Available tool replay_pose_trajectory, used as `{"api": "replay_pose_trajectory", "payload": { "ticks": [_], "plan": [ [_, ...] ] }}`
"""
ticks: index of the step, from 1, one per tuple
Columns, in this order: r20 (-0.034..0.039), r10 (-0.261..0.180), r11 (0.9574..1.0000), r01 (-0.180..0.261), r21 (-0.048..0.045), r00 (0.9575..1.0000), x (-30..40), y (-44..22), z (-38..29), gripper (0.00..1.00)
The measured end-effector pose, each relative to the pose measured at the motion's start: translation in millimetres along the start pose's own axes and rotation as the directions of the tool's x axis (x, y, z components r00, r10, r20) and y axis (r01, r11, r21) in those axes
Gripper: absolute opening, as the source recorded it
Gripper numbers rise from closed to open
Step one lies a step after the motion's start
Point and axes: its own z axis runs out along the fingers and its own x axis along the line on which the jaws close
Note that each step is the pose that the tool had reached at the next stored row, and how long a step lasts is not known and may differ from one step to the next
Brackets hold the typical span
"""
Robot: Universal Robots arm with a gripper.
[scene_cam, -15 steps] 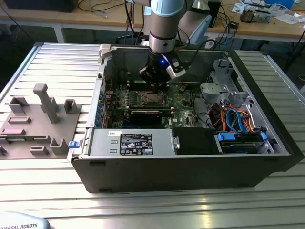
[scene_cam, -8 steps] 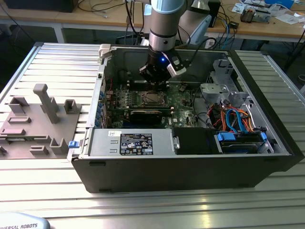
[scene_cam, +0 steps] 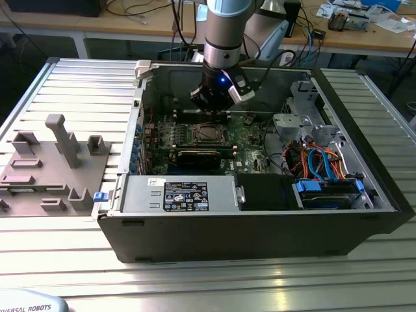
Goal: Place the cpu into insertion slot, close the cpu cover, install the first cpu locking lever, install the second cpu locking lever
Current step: 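Install the first cpu locking lever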
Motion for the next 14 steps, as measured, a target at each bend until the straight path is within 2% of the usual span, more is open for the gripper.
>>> {"api": "replay_pose_trajectory", "payload": {
  "ticks": [7, 14],
  "plan": [
    [-0.0070, 0.000, 1.0000, 0.000, -0.0010, 1.0000, -5.9, -0.8, 2.0, 0.11],
    [-0.0077, 0.001, 1.0000, -0.001, -0.0014, 1.0000, -6.1, -1.9, 3.4, 0.11]
  ]
}}
